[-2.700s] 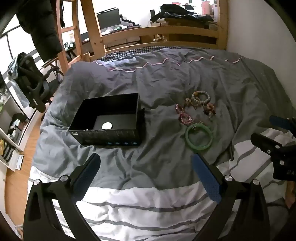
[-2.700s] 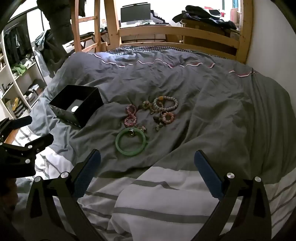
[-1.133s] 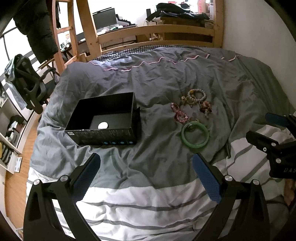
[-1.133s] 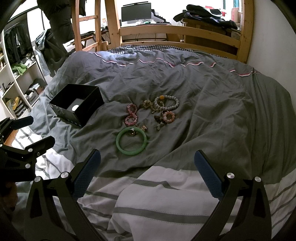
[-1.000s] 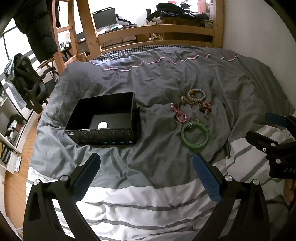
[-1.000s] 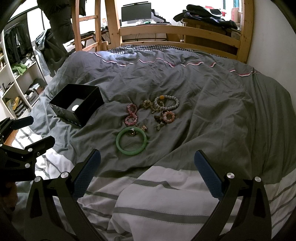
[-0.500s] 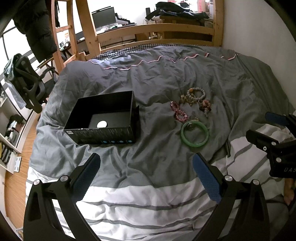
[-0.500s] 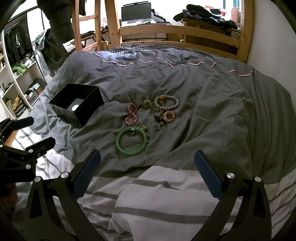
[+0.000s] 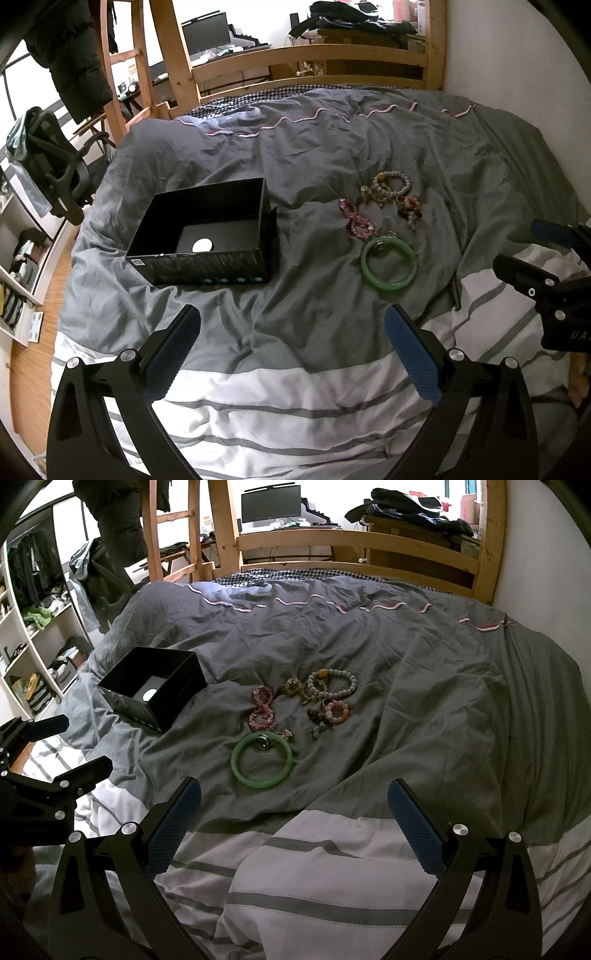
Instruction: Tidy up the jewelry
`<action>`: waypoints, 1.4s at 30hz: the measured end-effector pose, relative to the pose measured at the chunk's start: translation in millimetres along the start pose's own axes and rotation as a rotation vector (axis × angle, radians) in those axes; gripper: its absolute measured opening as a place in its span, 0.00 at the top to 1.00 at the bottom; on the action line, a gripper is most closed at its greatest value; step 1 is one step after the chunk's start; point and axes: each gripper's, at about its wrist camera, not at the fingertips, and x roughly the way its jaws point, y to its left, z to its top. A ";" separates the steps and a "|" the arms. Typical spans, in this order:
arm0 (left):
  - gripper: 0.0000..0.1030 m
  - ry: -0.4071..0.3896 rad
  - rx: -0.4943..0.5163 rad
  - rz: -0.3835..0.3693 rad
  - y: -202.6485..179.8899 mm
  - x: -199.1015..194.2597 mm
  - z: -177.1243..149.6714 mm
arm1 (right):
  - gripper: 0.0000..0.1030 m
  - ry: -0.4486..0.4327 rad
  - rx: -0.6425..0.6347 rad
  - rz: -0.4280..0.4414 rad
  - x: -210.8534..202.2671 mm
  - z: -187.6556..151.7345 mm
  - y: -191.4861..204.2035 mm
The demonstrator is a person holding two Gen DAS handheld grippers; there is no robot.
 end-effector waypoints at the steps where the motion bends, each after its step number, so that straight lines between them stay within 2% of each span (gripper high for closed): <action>1: 0.04 0.000 0.001 0.000 0.1 -0.2 -1.2 | 0.03 -0.003 0.000 0.001 0.5 -2.9 0.0; 14: 0.04 0.000 0.028 -0.013 -9.5 4.0 3.9 | 0.03 -0.031 0.007 0.009 -2.6 3.4 -0.9; 20: 0.04 0.001 0.056 -0.095 -28.0 13.2 3.2 | 0.05 -0.052 -0.030 -0.018 11.9 23.5 -9.2; 23: 0.07 0.005 0.067 -0.153 -39.9 22.7 6.9 | 0.27 -0.018 -0.074 -0.051 32.3 34.4 -13.7; 26: 0.14 0.040 0.058 -0.225 -51.4 44.4 17.4 | 0.31 0.052 -0.104 -0.041 62.7 44.2 -19.4; 29: 0.19 0.090 0.022 -0.258 -59.5 74.1 29.5 | 0.39 0.117 -0.113 -0.022 95.0 52.8 -27.9; 32: 0.25 0.147 0.010 -0.258 -66.5 103.0 33.8 | 0.49 0.186 -0.106 0.024 132.1 60.9 -35.8; 34: 0.25 0.168 0.014 -0.261 -69.3 116.7 34.2 | 0.50 0.214 -0.100 0.066 149.7 63.1 -35.9; 37: 0.25 0.187 0.028 -0.246 -76.3 133.2 32.0 | 0.53 0.291 -0.087 0.054 178.2 60.7 -37.4; 38: 0.26 0.189 0.041 -0.236 -79.6 138.1 30.8 | 0.64 0.319 -0.071 0.057 187.1 57.4 -39.4; 39: 0.27 0.192 0.060 -0.224 -83.1 143.1 29.0 | 0.70 0.332 -0.055 0.057 192.2 54.5 -41.7; 40: 0.38 0.201 0.071 -0.220 -83.0 147.6 27.7 | 0.72 0.333 -0.041 0.061 193.2 53.8 -43.6; 42: 0.53 0.223 0.078 -0.218 -84.9 154.0 25.9 | 0.84 0.328 -0.007 0.079 191.5 54.8 -47.7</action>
